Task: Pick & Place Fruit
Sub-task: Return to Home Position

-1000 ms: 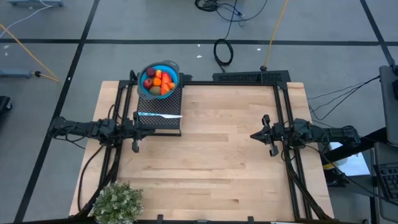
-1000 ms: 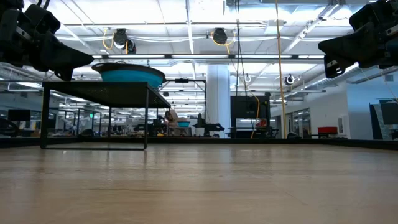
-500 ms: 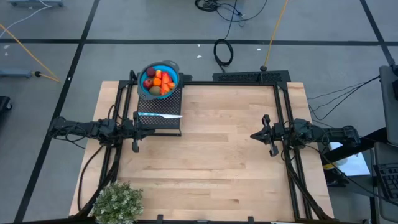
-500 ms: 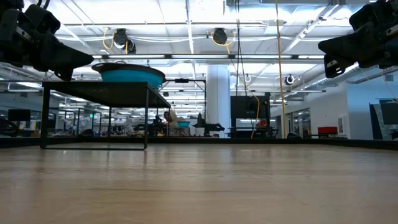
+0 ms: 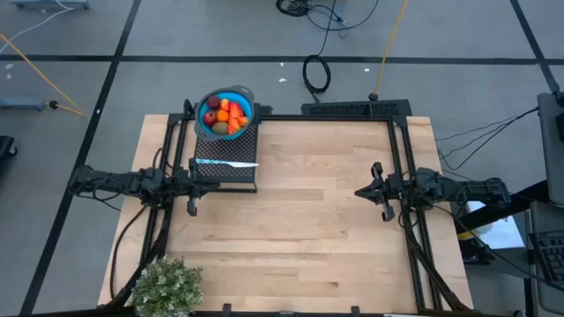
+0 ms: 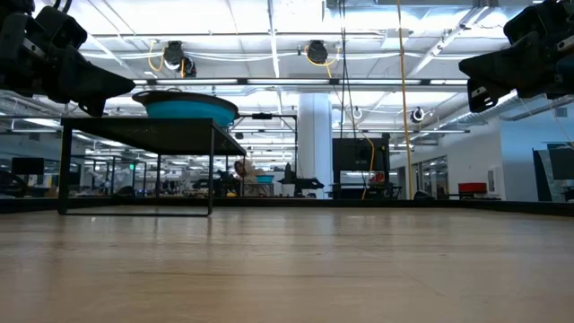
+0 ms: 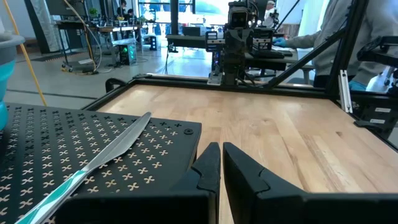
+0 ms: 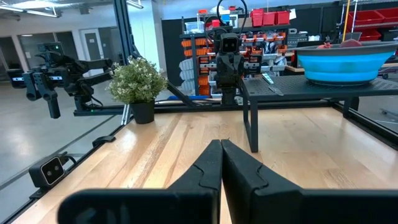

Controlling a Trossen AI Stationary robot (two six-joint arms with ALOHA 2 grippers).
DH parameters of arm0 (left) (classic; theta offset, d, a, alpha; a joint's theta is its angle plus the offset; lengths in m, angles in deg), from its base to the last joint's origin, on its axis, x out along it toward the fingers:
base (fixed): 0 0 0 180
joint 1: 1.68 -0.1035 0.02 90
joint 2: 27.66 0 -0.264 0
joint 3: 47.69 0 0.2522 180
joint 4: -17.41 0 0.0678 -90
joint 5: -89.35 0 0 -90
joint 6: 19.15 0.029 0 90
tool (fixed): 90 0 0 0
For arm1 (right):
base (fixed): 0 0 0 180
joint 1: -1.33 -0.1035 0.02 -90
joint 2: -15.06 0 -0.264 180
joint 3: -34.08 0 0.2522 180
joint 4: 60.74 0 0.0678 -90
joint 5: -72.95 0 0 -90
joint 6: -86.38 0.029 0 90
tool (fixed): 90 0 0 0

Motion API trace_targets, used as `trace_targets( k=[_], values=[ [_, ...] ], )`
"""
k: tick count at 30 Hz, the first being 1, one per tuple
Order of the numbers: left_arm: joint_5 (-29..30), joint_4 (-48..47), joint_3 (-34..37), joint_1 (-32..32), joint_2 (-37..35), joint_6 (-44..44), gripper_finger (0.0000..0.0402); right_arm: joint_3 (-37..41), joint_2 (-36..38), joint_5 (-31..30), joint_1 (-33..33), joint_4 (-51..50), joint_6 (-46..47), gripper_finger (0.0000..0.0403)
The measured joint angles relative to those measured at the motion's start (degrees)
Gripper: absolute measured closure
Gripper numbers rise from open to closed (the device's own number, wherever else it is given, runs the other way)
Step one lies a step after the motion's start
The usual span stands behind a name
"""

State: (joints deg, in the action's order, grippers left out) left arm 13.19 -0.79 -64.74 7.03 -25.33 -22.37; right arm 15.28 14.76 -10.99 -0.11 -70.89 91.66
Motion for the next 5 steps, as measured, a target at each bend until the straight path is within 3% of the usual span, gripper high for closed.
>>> trace_targets(
  k=[5],
  values=[
    [0.0,0.0,0.0,0.0,0.0,0.0,0.038,0.0,0.0,0.0,0.0,0.0,0.0,0.0403]
  ],
)
